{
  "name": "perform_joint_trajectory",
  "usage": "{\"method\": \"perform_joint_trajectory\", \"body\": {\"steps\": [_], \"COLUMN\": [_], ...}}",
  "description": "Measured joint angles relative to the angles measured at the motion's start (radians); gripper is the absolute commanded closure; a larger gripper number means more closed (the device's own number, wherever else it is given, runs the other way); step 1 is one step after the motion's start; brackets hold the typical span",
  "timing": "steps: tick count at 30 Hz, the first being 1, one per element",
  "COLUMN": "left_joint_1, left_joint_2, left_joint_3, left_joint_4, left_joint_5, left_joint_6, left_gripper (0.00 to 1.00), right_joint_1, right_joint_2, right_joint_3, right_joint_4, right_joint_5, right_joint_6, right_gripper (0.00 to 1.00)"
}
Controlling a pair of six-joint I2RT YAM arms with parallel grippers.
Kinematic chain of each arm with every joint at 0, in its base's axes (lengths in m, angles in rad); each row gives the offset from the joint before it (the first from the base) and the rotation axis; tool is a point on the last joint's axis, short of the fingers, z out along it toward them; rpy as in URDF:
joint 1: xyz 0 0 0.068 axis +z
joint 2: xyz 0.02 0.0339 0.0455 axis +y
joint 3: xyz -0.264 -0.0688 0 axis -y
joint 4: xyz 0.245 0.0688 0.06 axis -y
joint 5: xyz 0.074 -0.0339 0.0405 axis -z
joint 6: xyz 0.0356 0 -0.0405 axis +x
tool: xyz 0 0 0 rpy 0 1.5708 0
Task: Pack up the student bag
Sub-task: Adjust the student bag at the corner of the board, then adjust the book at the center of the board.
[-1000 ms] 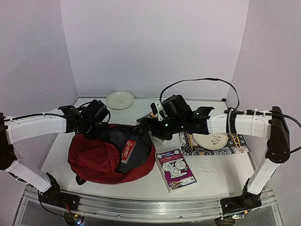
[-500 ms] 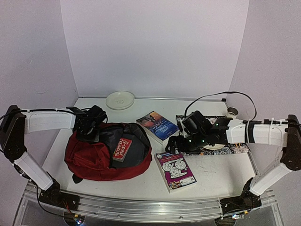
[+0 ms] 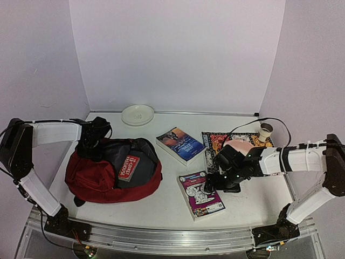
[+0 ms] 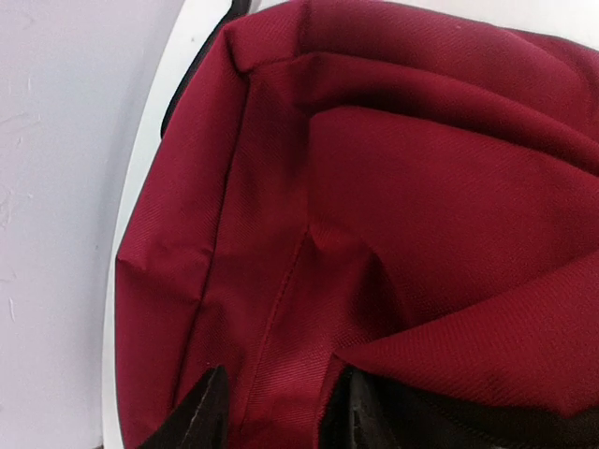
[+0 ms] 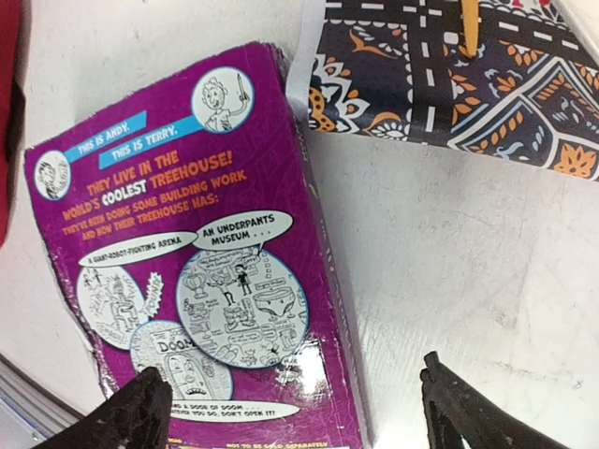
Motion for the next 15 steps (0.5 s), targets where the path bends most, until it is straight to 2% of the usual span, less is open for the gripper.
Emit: {"method": "perform_joint_trajectory", "body": {"steps": [5, 9, 15], "left_joint_1": [0.002, 0.001, 0.001], "left_joint_2": [-0.046, -0.154, -0.318], "left_joint_3": [0.023, 0.075, 0.190], "left_joint_4": [-0.016, -0.040, -0.041], "left_joint_5": [0.018, 0.059, 0.168], "left_joint_6": [0.029, 0.043, 0.074], "left_gripper": [0.28, 0.21, 0.15], "right_joint_1": [0.000, 0.000, -0.002], "right_joint_2": [0.048, 0.097, 0.163], "right_joint_3": [0.000, 0.005, 0.067], "right_joint_4": [0.015, 0.041, 0.064], "right_joint_5": [-0.007, -0.032, -0.068], "right_joint_6": [-0.006, -0.014, -0.037], "right_gripper": [0.24, 0.37, 0.46]}}
